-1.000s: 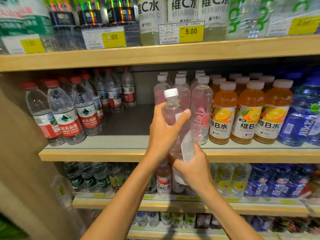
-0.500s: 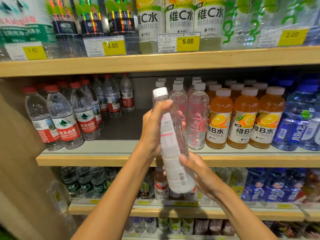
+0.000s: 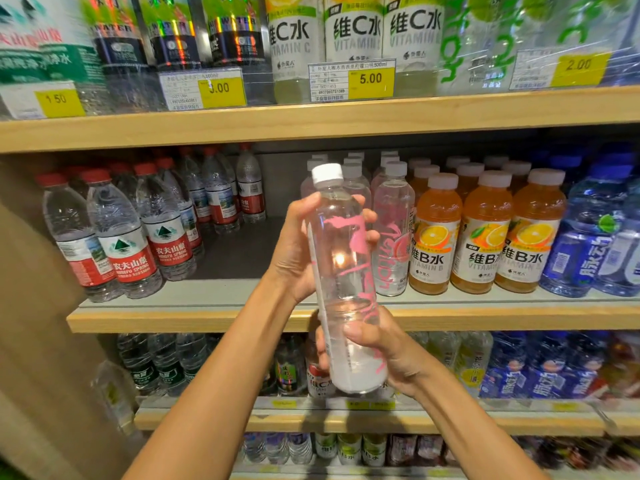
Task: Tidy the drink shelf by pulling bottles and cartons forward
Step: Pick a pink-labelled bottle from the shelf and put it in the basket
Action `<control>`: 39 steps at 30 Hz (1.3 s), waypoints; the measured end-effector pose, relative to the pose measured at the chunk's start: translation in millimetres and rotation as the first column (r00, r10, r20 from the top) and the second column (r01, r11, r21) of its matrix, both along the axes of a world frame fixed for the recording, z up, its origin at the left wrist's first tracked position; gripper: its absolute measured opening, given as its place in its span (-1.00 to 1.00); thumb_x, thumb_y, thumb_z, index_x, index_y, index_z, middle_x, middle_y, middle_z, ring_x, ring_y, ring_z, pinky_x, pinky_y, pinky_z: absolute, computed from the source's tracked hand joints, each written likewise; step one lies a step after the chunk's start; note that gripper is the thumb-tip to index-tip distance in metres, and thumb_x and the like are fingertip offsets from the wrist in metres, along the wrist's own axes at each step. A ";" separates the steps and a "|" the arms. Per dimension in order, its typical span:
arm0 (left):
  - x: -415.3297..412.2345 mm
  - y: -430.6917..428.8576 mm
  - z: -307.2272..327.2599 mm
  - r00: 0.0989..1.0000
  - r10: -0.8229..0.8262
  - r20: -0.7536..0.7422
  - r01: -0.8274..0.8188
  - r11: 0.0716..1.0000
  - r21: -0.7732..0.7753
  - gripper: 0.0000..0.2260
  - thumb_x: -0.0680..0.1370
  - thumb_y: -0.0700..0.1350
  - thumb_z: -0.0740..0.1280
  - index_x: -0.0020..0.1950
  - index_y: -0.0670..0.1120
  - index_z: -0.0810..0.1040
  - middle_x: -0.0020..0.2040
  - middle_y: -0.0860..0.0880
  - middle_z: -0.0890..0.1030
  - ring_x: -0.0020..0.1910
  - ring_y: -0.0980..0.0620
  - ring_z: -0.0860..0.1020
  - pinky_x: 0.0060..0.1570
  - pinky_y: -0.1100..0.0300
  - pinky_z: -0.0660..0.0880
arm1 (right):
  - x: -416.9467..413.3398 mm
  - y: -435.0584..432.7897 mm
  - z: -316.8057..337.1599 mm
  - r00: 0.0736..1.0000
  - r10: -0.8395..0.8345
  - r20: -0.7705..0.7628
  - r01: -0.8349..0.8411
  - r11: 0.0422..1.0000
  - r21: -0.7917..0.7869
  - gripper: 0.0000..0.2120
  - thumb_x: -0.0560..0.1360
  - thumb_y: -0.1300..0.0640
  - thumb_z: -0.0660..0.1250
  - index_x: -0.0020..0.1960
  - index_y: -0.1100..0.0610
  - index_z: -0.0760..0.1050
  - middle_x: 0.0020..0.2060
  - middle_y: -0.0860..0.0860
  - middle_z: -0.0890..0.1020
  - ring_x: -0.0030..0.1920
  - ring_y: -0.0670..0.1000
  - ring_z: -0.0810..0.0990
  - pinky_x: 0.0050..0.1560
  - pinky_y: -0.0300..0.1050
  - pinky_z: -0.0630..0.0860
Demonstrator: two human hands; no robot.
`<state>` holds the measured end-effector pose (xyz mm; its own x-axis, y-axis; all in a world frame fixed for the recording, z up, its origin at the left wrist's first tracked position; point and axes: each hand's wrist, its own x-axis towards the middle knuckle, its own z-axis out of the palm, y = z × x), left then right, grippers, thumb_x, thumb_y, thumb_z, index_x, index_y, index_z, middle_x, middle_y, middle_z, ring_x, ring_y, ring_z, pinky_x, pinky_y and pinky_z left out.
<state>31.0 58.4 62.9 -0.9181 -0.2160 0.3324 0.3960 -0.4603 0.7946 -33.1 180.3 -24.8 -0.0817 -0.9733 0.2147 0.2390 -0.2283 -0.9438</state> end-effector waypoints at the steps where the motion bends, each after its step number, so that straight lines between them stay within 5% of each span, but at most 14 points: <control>1: 0.9 -0.7 0.4 0.988 0.149 0.043 -0.145 0.985 -0.097 -0.60 0.32 0.11 0.48 0.02 -0.13 0.66 -0.05 -0.15 0.67 -0.11 -0.10 0.64 -0.03 0.06 0.59 | -2.2 0.5 -1.0 0.997 -0.072 -0.039 0.072 0.997 -0.011 -0.65 0.24 -0.02 0.51 -0.04 0.10 0.61 -0.20 0.16 0.66 -0.25 0.12 0.65 -0.16 -0.02 0.58; 4: 1.9 0.2 1.1 0.799 0.600 0.044 -0.548 0.757 -0.356 -0.70 0.51 0.09 0.35 0.09 -0.09 0.63 0.09 -0.16 0.66 0.09 -0.12 0.63 0.14 -0.05 0.53 | -7.4 1.0 -2.2 0.951 -0.287 -0.110 0.286 0.958 -0.030 -0.67 0.21 -0.04 0.51 -0.10 0.10 0.64 -0.21 0.20 0.68 -0.23 0.13 0.66 -0.16 -0.03 0.60; 9: -0.5 19.7 4.8 0.593 0.779 -0.203 -0.737 0.423 -0.528 -0.75 0.59 0.01 0.29 0.13 -0.12 0.62 0.02 0.03 0.67 0.04 0.12 0.62 0.04 0.23 0.55 | -4.5 -1.1 -2.7 0.839 -0.522 -0.154 0.501 0.852 -0.154 -0.69 0.23 0.01 0.52 -0.15 0.12 0.51 -0.44 -0.06 0.61 -0.44 -0.13 0.55 -0.38 -0.33 0.46; 13: -11.5 35.8 1.4 0.552 0.801 -0.232 -0.761 0.371 -0.532 -0.82 0.52 0.09 0.37 0.07 0.07 0.53 -0.16 0.31 0.62 -0.18 0.27 0.59 -0.20 0.41 0.49 | 5.0 -6.3 -5.8 0.597 -0.727 -0.339 0.727 0.669 -0.154 -0.40 0.14 -0.14 0.50 0.10 0.09 0.48 -0.18 -0.09 0.68 -0.18 -0.11 0.64 -0.15 -0.27 0.53; 17: -16.8 36.8 1.5 0.465 0.854 -0.233 -0.826 0.325 -0.460 -0.78 0.49 0.04 0.42 -0.04 -0.09 0.56 -0.21 0.13 0.62 -0.21 0.22 0.58 -0.18 0.38 0.46 | 9.4 -3.5 -8.9 0.539 -0.737 -0.407 0.741 0.645 -0.187 -0.45 0.14 -0.25 0.47 0.05 -0.14 0.41 -0.17 -0.19 0.66 -0.15 -0.26 0.61 -0.17 -0.39 0.50; 21: -16.5 31.2 9.0 0.506 0.842 -0.186 -0.813 0.393 -0.429 -0.56 0.40 0.07 0.37 0.08 -0.25 0.54 0.00 -0.15 0.63 0.05 -0.07 0.59 0.07 0.06 0.51 | 0.5 4.0 -6.8 0.742 -0.595 -0.310 0.572 0.802 -0.170 -0.52 0.23 -0.18 0.48 0.08 -0.04 0.47 -0.10 -0.15 0.67 -0.11 -0.18 0.64 -0.14 -0.37 0.48; 23: -13.2 28.0 14.3 0.568 0.813 -0.131 -0.783 0.484 -0.392 -0.52 0.38 0.05 0.37 0.15 -0.28 0.55 -0.02 -0.13 0.65 0.01 -0.01 0.60 0.02 0.19 0.50 | -7.8 9.7 -1.1 0.865 -0.437 -0.247 0.426 0.899 -0.100 -0.37 0.22 -0.25 0.50 0.19 -0.01 0.46 0.02 -0.17 0.67 0.06 -0.18 0.62 -0.02 -0.39 0.49; 26: -9.5 19.7 19.3 0.684 0.727 -0.059 -0.702 0.635 -0.323 -0.86 0.48 -0.08 0.36 -0.06 -0.11 0.64 -0.03 -0.15 0.66 -0.02 -0.11 0.63 0.02 0.00 0.56 | -15.1 17.5 3.1 0.979 -0.193 -0.062 0.197 0.979 0.050 -0.12 0.11 -0.33 0.55 0.29 0.08 0.41 0.14 -0.06 0.65 0.19 -0.06 0.59 0.06 -0.25 0.53; 31: -5.7 16.3 19.9 0.879 0.477 -0.005 -0.464 0.853 -0.237 -0.78 0.40 -0.03 0.34 -0.06 -0.13 0.59 -0.14 -0.13 0.65 -0.29 -0.07 0.63 -0.25 0.12 0.59 | -13.2 20.6 3.9 1.000 0.024 -0.006 -0.023 0.997 0.073 -0.16 0.19 -0.20 0.57 0.28 0.22 0.37 0.08 0.10 0.67 0.13 0.08 0.64 0.07 -0.11 0.56; 39: -9.5 14.3 8.4 0.959 0.280 0.034 -0.268 0.942 -0.201 -0.78 0.39 -0.02 0.30 -0.05 -0.11 0.55 -0.13 -0.11 0.61 -0.26 -0.08 0.59 -0.20 0.10 0.53 | -5.6 8.1 1.8 0.986 -0.118 -0.115 0.118 0.993 -0.007 -0.58 0.22 0.09 0.48 0.04 0.21 0.52 -0.14 0.14 0.66 -0.15 0.13 0.66 -0.07 -0.03 0.56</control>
